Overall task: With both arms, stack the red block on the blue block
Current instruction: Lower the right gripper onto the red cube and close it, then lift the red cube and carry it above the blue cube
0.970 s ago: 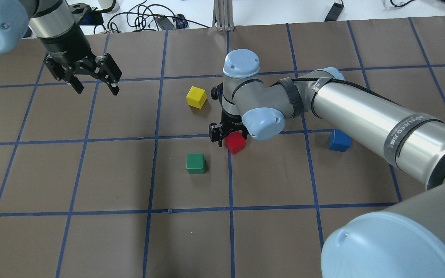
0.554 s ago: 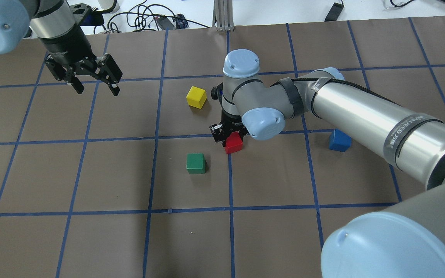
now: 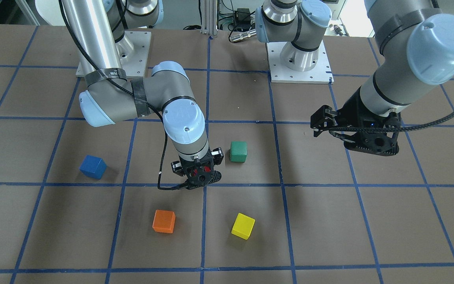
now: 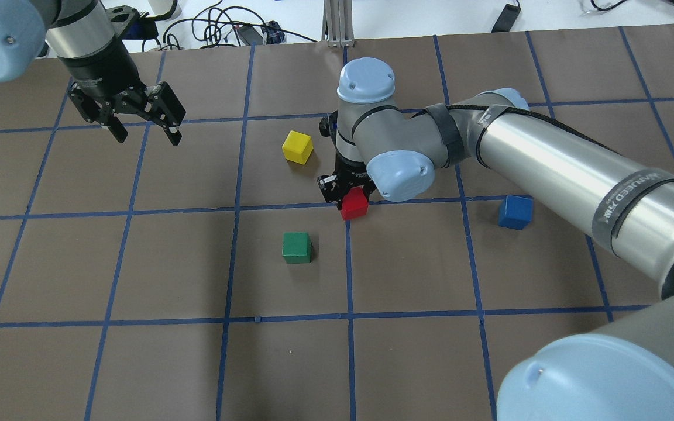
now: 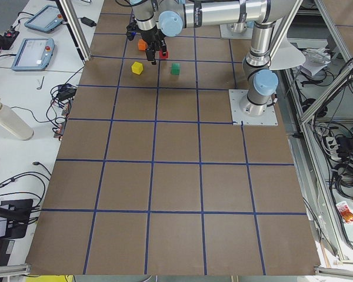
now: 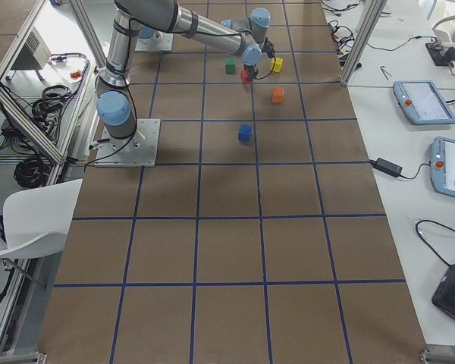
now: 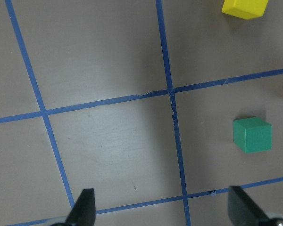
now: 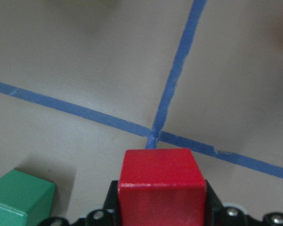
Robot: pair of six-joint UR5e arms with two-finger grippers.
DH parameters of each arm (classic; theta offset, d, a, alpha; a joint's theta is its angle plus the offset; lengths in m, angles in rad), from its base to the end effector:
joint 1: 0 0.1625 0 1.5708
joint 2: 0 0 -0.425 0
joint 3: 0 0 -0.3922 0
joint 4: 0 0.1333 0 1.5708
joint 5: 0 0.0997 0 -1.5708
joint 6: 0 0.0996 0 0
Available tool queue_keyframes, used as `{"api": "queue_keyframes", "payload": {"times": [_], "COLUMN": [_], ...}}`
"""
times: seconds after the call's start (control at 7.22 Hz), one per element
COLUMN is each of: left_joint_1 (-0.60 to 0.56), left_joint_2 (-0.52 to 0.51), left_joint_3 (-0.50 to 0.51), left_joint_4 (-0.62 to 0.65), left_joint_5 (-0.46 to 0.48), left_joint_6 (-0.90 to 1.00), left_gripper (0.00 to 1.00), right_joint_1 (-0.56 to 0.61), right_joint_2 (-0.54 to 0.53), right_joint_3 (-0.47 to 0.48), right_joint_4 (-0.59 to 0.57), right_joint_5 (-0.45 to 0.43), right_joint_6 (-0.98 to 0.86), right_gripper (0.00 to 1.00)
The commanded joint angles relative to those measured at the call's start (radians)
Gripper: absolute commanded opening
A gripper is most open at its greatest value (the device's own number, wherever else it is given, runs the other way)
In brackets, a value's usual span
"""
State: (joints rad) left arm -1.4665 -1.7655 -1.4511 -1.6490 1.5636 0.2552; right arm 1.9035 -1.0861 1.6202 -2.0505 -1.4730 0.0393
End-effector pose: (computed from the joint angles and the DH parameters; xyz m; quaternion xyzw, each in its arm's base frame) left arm -0.0753 -0.5676 0.4364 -0.0749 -0.9942 -0.0747 0.0172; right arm 0.3409 -0.5485 0.2345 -0.1446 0.9879 0.0357 0.0430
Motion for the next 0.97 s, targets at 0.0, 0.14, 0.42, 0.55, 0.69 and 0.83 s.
{"api": "queue_keyframes", "payload": {"times": [0.0,0.14,0.42,0.55,0.69,0.83], "left_joint_1": [0.0,0.0,-0.002,-0.003,-0.005,-0.006], "left_joint_2": [0.0,0.0,-0.008,-0.012,-0.014,-0.017], "left_joint_3": [0.0,0.0,0.002,0.002,0.002,0.0], "left_joint_4": [0.0,0.0,0.003,0.003,0.003,0.003], "left_joint_5": [0.0,0.001,0.0,0.0,0.0,0.0], "left_joint_6": [-0.001,-0.001,-0.023,-0.034,-0.034,-0.034], "left_gripper": [1.0,1.0,1.0,1.0,1.0,1.0], "right_joint_1": [-0.039,-0.091,-0.205,-0.256,-0.306,-0.345], "right_joint_2": [-0.063,-0.119,-0.21,-0.236,-0.245,-0.247], "right_joint_3": [-0.032,-0.037,-0.034,-0.031,-0.028,-0.026], "right_joint_4": [0.119,0.174,0.255,0.295,0.312,0.313], "right_joint_5": [-0.053,-0.053,-0.055,-0.064,-0.108,-0.112], "right_joint_6": [-0.001,-0.015,-0.048,-0.048,-0.05,-0.05], "right_gripper": [0.0,0.0,0.0,0.0,0.0,0.0]}}
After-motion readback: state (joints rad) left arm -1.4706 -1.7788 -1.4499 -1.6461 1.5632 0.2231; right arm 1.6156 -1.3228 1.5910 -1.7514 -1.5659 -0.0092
